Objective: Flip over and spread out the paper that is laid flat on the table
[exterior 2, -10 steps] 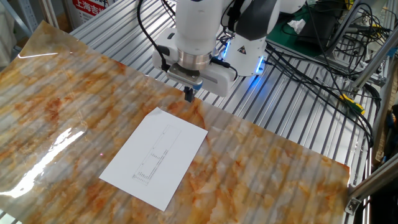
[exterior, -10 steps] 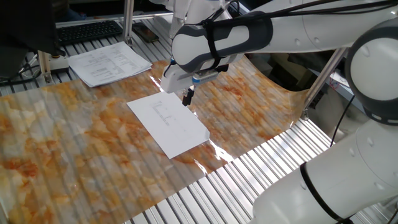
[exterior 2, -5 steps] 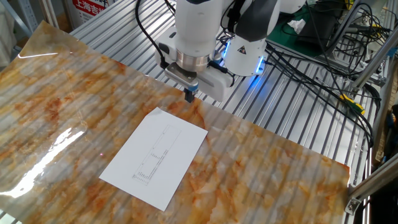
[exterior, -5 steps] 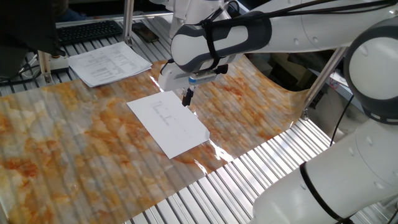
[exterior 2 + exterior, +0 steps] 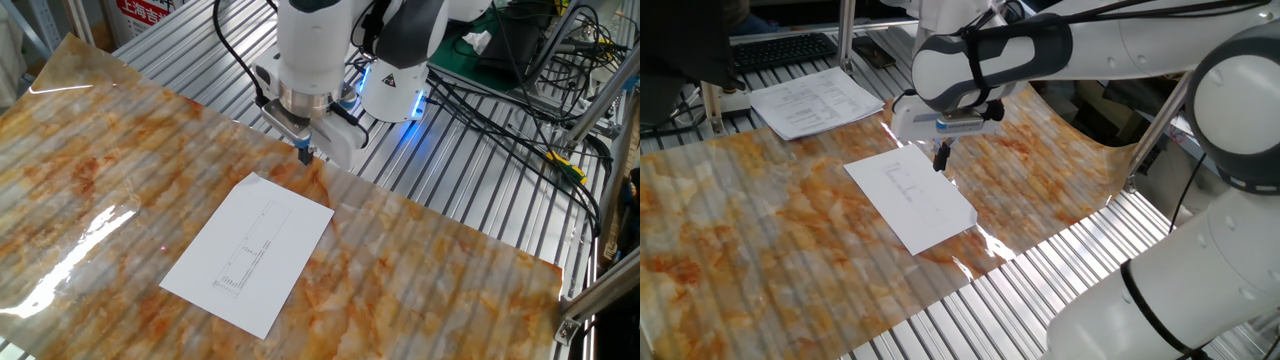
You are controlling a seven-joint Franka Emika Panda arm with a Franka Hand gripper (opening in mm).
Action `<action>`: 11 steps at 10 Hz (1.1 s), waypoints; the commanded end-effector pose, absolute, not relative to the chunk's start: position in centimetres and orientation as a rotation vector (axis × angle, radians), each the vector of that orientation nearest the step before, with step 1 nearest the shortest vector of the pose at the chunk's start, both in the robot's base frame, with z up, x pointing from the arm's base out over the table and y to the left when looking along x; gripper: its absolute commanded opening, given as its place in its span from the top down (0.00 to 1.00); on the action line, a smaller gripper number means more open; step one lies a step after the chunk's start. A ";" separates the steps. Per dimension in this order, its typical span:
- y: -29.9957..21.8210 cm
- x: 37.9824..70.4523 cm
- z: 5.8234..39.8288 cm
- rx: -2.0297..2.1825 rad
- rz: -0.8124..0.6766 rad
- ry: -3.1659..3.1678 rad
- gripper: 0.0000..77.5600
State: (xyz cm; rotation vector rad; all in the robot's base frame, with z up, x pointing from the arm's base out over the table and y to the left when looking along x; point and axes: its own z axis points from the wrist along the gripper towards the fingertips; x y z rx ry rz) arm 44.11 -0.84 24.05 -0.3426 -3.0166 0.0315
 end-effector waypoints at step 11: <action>-3.3 42.8 20.2 -0.323 0.019 -3.115 1.00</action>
